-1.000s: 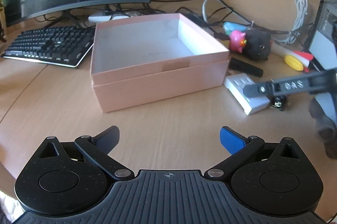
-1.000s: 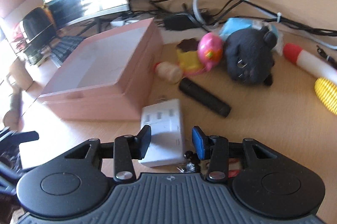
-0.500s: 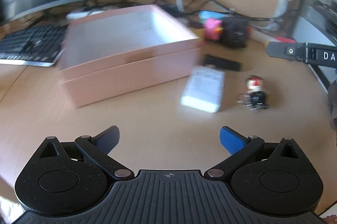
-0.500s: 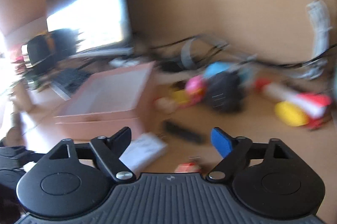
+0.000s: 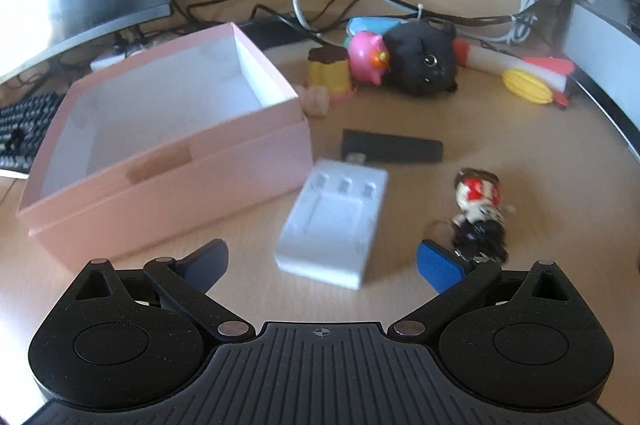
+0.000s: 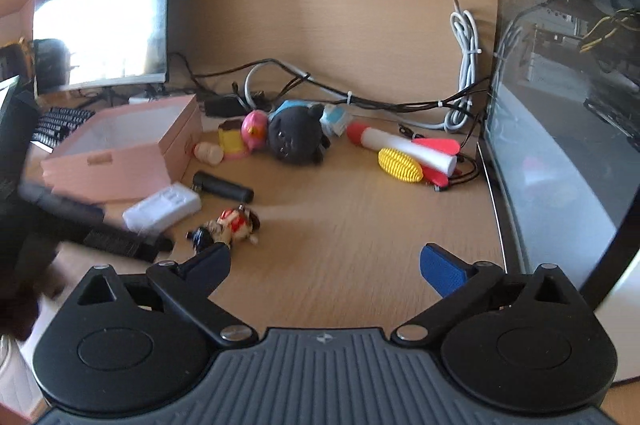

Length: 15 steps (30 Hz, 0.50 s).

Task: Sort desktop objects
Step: 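Close the left gripper on the white power bank, then lift the power bank with the left gripper while the right gripper grasps the cartoon figurine keychain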

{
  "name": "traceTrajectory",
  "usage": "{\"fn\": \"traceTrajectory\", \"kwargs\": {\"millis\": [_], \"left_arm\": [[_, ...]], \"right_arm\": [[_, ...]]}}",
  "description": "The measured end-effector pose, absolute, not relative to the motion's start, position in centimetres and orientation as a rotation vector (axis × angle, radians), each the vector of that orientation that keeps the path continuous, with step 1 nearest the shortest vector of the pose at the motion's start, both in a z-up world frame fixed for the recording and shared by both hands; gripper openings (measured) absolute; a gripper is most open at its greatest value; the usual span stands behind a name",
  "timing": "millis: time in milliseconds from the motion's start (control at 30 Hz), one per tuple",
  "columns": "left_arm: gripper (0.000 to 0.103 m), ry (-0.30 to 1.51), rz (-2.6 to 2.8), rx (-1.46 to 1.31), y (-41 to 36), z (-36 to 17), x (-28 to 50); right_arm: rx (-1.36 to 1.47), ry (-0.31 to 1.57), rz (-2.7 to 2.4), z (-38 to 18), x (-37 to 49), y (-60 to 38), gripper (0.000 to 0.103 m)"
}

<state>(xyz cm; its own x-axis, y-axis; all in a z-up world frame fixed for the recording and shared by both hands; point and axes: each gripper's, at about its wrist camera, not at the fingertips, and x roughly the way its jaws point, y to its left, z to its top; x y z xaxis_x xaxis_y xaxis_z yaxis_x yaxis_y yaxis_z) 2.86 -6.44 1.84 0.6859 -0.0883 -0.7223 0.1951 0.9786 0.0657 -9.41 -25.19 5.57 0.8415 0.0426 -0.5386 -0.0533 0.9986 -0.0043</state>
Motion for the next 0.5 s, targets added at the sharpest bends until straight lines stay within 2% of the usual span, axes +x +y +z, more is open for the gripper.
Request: {"fn": "traceTrajectory", "kwargs": {"millis": [33, 167, 200, 233, 500], "left_arm": [[0.078, 0.802, -0.162, 0.146, -6.4, 1.7, 3.2], [0.073, 0.792, -0.200, 0.174, -6.7, 1.7, 3.9], [0.062, 0.786, -0.206, 0.186, -6.8, 1.8, 4.0], [0.059, 0.785, -0.221, 0.189, -6.9, 2.0, 3.9], [0.055, 0.822, -0.190, 0.160, -4.5, 2.5, 0.2]], "right_arm": [[-0.019, 0.567, 0.058, 5.6, -9.6, -25.2, 0.101], [-0.004, 0.556, 0.087, 5.8, -9.7, -25.1, 0.101], [0.001, 0.557, 0.095, 5.8, -9.5, -25.1, 0.101], [0.003, 0.558, 0.102, 5.7, -9.3, -25.0, 0.101], [-0.049, 0.568, 0.194, 5.1, -6.5, -22.9, 0.101]]}}
